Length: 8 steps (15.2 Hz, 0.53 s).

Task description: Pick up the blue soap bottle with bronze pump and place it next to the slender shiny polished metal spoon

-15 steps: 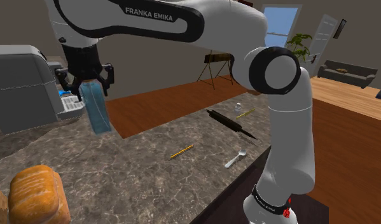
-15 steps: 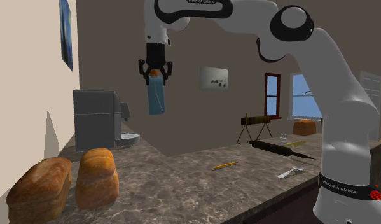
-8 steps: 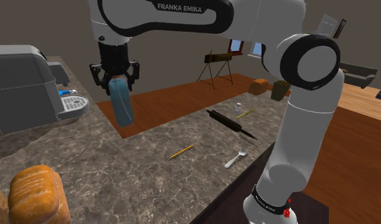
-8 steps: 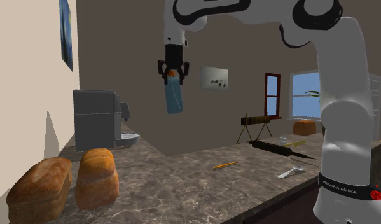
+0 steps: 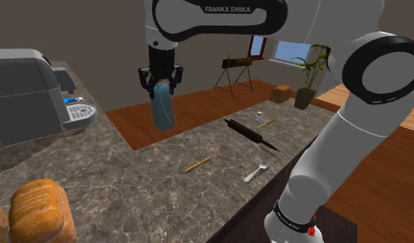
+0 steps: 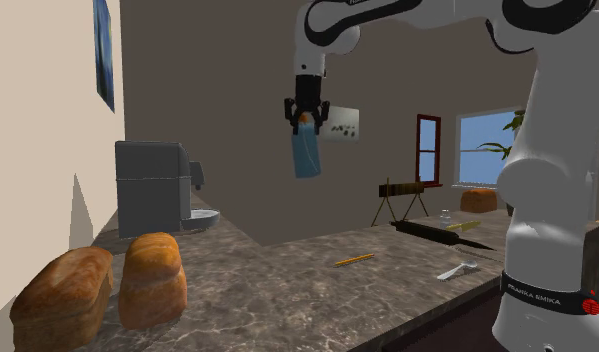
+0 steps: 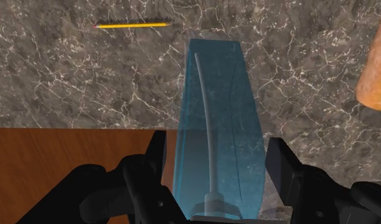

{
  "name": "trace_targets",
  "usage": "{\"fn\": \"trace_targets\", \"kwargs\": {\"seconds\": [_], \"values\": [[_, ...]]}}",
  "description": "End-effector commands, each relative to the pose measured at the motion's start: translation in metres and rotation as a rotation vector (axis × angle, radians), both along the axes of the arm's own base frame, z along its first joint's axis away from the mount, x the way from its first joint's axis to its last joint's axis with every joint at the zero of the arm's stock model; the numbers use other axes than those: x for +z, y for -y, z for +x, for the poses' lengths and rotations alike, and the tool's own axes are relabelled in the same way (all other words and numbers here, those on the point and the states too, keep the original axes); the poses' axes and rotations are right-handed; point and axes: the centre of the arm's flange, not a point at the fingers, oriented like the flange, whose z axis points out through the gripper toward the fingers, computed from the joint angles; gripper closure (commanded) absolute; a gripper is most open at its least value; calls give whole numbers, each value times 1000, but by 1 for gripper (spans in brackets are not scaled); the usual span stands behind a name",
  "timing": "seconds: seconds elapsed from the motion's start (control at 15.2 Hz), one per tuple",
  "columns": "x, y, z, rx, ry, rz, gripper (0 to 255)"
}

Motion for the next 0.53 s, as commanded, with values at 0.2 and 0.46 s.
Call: {"fn": "trace_targets", "kwargs": {"seconds": [0.2,0.46], "values": [[0,62,-19,1,0,1,255],[0,112,-34,1,0,1,255]]}}
